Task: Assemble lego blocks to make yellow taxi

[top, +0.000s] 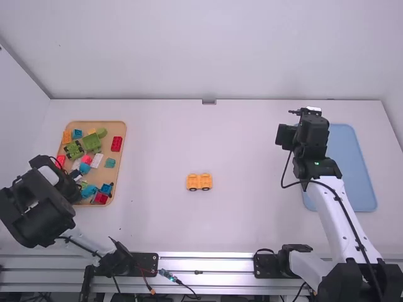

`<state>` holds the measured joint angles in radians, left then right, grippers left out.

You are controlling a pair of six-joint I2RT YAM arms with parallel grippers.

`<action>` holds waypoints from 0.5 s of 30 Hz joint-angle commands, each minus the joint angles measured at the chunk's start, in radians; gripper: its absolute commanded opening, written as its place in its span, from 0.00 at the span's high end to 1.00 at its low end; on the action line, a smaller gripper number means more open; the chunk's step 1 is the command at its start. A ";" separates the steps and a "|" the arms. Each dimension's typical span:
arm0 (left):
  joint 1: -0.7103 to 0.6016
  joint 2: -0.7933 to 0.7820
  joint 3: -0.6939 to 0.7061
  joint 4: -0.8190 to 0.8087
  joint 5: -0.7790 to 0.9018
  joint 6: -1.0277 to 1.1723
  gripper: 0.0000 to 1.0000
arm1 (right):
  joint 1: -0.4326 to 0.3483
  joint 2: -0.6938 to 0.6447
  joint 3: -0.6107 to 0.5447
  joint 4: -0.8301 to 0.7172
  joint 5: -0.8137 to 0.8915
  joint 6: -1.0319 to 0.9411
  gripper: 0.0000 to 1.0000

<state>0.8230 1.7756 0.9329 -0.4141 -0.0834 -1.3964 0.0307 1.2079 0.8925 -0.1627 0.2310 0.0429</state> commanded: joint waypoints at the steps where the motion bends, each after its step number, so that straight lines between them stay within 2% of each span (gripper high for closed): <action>1: 0.008 0.002 -0.015 -0.009 -0.012 -0.007 0.76 | 0.002 0.002 0.010 -0.002 0.002 0.001 0.01; 9: 0.009 -0.004 -0.012 0.001 -0.004 -0.003 0.85 | 0.002 0.002 0.010 -0.002 0.002 0.001 0.01; 15: 0.006 -0.008 0.048 -0.074 0.003 0.004 0.92 | 0.002 0.002 0.010 -0.002 0.002 0.001 0.01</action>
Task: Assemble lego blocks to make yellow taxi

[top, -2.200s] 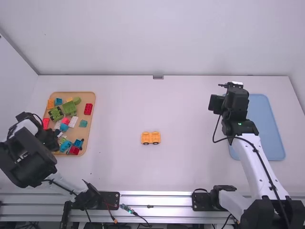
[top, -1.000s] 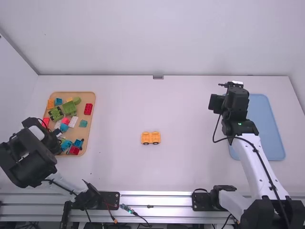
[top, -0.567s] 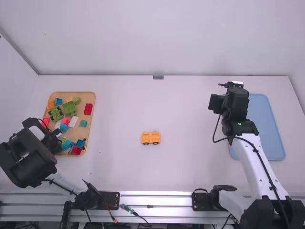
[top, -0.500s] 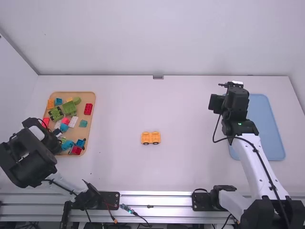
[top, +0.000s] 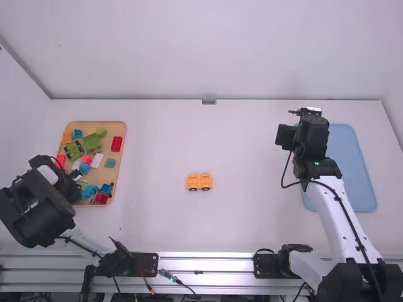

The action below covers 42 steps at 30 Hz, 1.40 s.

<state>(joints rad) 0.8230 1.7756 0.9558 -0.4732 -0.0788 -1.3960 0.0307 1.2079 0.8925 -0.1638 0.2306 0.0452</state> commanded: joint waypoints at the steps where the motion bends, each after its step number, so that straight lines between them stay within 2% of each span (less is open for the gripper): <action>1: 0.010 -0.008 0.041 -0.036 0.006 0.005 0.94 | 0.002 0.002 0.010 0.000 0.002 -0.002 0.01; 5: 0.008 -0.008 0.066 -0.038 0.013 0.049 0.86 | 0.002 0.002 0.010 -0.001 0.002 -0.002 0.02; 7: 0.010 -0.008 0.064 -0.039 0.008 0.043 0.85 | 0.002 0.002 0.010 -0.001 0.002 -0.001 0.01; 9: 0.007 -0.008 0.057 -0.037 -0.011 0.034 0.78 | 0.002 0.002 0.010 -0.001 0.002 -0.001 0.02; 11: 0.010 -0.007 0.053 -0.033 -0.007 0.034 0.78 | 0.002 0.002 0.010 0.000 0.002 -0.001 0.01; 14: 0.007 -0.007 0.042 -0.033 0.018 0.034 0.87 | 0.002 0.002 0.010 0.000 0.002 -0.001 0.02; 16: 0.010 -0.008 0.039 -0.033 0.018 0.034 0.86 | 0.002 0.002 0.010 -0.001 0.002 -0.001 0.01; 20: 0.005 -0.007 0.026 -0.013 0.007 0.034 0.73 | 0.002 0.002 0.010 -0.001 0.002 -0.001 0.01; 22: 0.012 -0.008 0.010 0.010 0.009 0.034 0.62 | 0.002 0.002 0.010 -0.001 0.002 -0.001 0.01; 28: 0.018 -0.008 -0.027 0.062 0.010 0.032 0.44 | 0.002 0.002 0.010 0.000 0.002 -0.001 0.01; 32: 0.037 -0.008 -0.028 0.038 0.010 -0.032 0.44 | 0.002 0.002 0.010 0.000 0.002 -0.001 0.01; 40: 0.063 -0.007 -0.028 0.028 -0.010 -0.024 0.47 | 0.002 0.002 0.010 0.002 0.002 -0.001 0.01; 41: 0.058 -0.007 -0.028 0.028 -0.017 -0.026 0.53 | 0.002 0.002 0.010 0.002 0.002 -0.001 0.02; 42: 0.058 -0.007 -0.028 0.028 -0.018 -0.026 0.54 | 0.003 0.002 0.010 0.002 0.002 -0.001 0.01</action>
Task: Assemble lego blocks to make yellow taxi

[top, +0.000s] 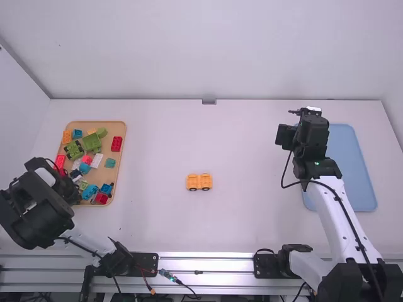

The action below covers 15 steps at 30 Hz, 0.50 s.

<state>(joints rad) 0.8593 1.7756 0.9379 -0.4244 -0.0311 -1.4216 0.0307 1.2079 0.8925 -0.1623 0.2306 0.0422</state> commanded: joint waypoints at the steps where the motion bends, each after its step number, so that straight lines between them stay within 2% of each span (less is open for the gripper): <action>1: 0.026 -0.008 -0.009 -0.017 -0.064 0.000 0.61 | 0.002 0.002 0.010 0.000 0.002 0.002 0.02; 3: 0.031 -0.008 -0.007 -0.018 -0.063 0.000 0.71 | 0.002 0.002 0.010 0.000 0.002 0.002 0.01; 15: 0.025 -0.008 -0.007 0.025 -0.012 0.052 0.95 | 0.003 0.002 0.010 -0.002 0.002 0.002 0.01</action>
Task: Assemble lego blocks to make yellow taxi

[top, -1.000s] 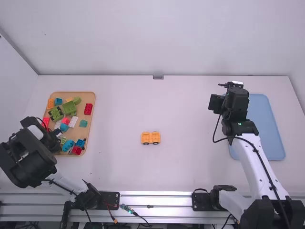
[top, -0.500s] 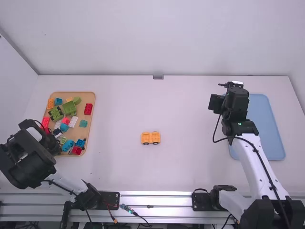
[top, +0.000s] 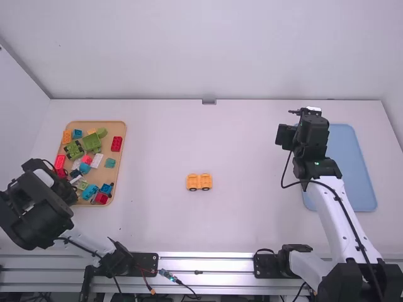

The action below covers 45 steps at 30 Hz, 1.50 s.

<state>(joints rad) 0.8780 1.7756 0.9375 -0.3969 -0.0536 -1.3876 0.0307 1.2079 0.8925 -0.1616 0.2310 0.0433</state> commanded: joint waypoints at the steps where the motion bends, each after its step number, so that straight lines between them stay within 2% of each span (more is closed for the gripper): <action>1: 0.008 -0.007 -0.007 0.000 0.019 0.018 0.98 | 0.004 0.002 0.010 -0.003 0.001 0.001 0.01; 10: 0.012 -0.014 -0.007 0.086 0.172 0.109 0.98 | 0.004 0.002 0.010 0.004 -0.018 0.005 0.01; 13: 0.003 -0.033 -0.006 0.079 0.177 0.104 0.98 | 0.002 0.002 0.011 0.004 -0.054 0.005 0.01; 18: -0.002 -0.070 0.050 -0.044 0.172 0.109 0.98 | 0.004 0.002 0.011 0.018 -0.059 0.015 0.02; 20: -0.003 -0.099 0.100 -0.142 0.169 0.114 0.98 | 0.003 0.002 0.011 0.027 -0.073 0.039 0.01; 28: -0.051 -0.155 0.215 -0.224 0.172 0.176 0.98 | 0.002 0.002 0.010 0.068 -0.241 0.039 0.02; 32: -0.134 -0.193 0.273 -0.230 0.212 0.254 0.98 | 0.002 0.045 0.010 0.153 -0.457 0.078 0.02; 38: -0.282 -0.214 0.324 -0.238 0.253 0.310 0.98 | 0.003 0.157 0.011 0.274 -0.627 0.154 0.02; 39: -0.351 -0.221 0.335 -0.241 0.252 0.310 0.98 | 0.009 0.215 0.011 0.333 -0.696 0.179 0.01; 45: -0.567 -0.249 0.339 -0.198 0.247 0.311 0.98 | 0.051 0.364 0.011 0.500 -0.867 0.258 0.01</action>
<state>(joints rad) 0.3588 1.5688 1.2583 -0.5968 0.1841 -1.0981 0.0643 1.5429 0.8925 0.3206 -0.5095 0.2485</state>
